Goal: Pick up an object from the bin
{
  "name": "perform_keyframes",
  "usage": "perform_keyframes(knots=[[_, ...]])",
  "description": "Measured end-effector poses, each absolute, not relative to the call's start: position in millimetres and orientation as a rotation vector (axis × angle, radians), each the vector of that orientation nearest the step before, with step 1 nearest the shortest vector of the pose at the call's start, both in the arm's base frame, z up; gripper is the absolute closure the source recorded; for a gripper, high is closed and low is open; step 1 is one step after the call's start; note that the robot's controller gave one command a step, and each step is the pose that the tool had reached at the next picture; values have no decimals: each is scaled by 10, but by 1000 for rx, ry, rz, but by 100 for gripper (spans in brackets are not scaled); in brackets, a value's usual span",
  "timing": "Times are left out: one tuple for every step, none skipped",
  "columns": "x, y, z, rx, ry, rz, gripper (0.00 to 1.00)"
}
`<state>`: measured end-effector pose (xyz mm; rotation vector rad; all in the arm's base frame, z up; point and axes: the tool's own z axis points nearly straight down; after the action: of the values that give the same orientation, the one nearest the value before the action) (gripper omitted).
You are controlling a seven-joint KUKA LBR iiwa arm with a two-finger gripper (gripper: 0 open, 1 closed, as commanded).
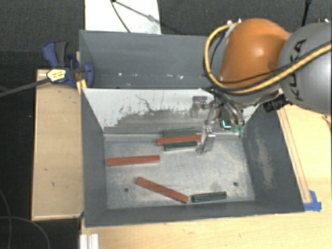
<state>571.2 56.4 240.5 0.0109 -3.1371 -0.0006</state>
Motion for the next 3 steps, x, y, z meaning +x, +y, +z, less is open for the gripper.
perform_keyframes(knots=[[5831,332,674,-310,-3125,-1,0],[5803,1501,1021,-290,-3133,-11,0],[5759,2288,1099,15,-3147,-7,0]])
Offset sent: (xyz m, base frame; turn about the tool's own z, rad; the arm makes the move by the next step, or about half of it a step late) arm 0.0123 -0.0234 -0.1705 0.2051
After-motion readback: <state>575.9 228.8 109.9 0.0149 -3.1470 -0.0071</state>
